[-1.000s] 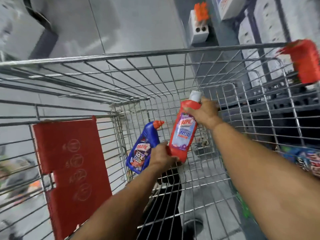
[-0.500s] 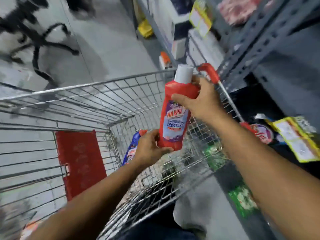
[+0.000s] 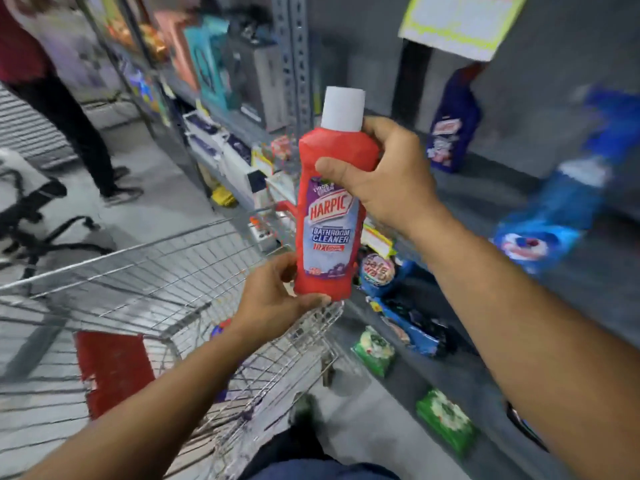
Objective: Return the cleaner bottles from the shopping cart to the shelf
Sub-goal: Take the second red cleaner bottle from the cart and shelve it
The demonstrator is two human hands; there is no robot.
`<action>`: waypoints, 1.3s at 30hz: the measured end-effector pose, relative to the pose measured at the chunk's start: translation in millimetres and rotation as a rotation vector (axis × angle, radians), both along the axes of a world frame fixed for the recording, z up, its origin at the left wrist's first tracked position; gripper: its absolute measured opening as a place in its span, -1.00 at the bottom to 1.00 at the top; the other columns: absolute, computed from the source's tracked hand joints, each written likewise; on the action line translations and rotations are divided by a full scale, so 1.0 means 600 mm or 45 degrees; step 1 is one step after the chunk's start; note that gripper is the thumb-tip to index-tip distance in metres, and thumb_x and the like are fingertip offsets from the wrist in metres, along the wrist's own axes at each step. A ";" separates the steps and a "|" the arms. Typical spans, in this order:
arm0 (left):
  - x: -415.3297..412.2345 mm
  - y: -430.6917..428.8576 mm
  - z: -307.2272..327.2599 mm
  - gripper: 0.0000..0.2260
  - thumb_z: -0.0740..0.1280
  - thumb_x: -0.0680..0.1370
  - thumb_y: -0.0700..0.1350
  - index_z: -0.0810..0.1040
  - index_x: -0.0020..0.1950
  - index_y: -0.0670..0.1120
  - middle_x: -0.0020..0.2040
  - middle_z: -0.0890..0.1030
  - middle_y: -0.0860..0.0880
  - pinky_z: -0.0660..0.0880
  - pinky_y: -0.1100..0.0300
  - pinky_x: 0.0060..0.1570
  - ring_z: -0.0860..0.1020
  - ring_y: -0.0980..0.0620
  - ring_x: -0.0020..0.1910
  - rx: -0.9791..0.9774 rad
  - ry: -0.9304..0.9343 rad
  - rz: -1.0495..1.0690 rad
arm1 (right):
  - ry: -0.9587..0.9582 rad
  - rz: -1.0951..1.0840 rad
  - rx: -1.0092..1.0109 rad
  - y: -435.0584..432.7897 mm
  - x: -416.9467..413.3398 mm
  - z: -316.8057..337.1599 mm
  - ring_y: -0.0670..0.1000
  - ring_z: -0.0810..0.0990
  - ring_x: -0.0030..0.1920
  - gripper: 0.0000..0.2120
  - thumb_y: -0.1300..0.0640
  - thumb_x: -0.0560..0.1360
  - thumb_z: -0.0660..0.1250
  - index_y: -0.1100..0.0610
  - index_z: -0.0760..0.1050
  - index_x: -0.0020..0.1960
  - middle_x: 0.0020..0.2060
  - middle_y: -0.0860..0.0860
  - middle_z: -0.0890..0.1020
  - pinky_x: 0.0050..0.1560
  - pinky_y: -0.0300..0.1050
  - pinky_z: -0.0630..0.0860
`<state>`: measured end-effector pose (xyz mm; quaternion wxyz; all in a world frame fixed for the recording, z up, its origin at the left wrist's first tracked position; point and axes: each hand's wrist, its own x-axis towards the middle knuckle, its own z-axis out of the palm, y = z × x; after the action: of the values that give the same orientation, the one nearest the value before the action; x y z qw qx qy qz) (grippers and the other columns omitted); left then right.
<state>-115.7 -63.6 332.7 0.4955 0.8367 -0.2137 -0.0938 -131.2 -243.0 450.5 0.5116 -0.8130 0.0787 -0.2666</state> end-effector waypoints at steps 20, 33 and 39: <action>-0.404 -0.551 -0.047 -0.50 0.59 0.25 -0.13 0.54 0.14 -0.07 0.10 0.67 -0.07 0.56 0.09 0.08 0.62 -0.05 0.05 0.131 -0.087 -0.897 | 0.069 -1.051 0.076 -0.358 -0.568 -0.049 0.01 0.62 0.03 -0.42 0.10 0.27 0.54 0.04 0.43 0.25 0.06 -0.02 0.62 0.12 0.10 0.56; -0.397 -0.543 -0.052 -0.40 0.52 0.38 -0.04 0.39 0.35 -0.08 0.30 0.54 -0.09 0.43 0.06 0.30 0.50 -0.05 0.25 0.102 -0.218 -1.031 | 0.068 -1.142 -0.118 -0.359 -0.616 -0.043 -0.13 0.48 0.28 -0.17 -0.06 0.24 0.51 -0.02 0.23 0.43 0.33 -0.07 0.46 0.35 -0.01 0.43; -0.208 -0.323 -0.069 -0.59 0.40 0.44 0.06 0.52 0.20 -0.13 0.18 0.61 -0.14 0.39 0.16 0.28 0.51 -0.04 0.19 -0.130 -0.660 -0.663 | -0.174 -0.860 -0.751 -0.259 -0.501 0.047 -0.13 0.35 0.31 -0.46 -0.14 0.47 0.28 0.10 0.35 0.36 0.27 -0.06 0.39 0.38 -0.33 0.18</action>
<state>-240.7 -257.3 291.6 0.4256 0.7245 -0.5421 0.0092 -431.7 -398.4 478.8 0.1464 -0.8332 0.2263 -0.4828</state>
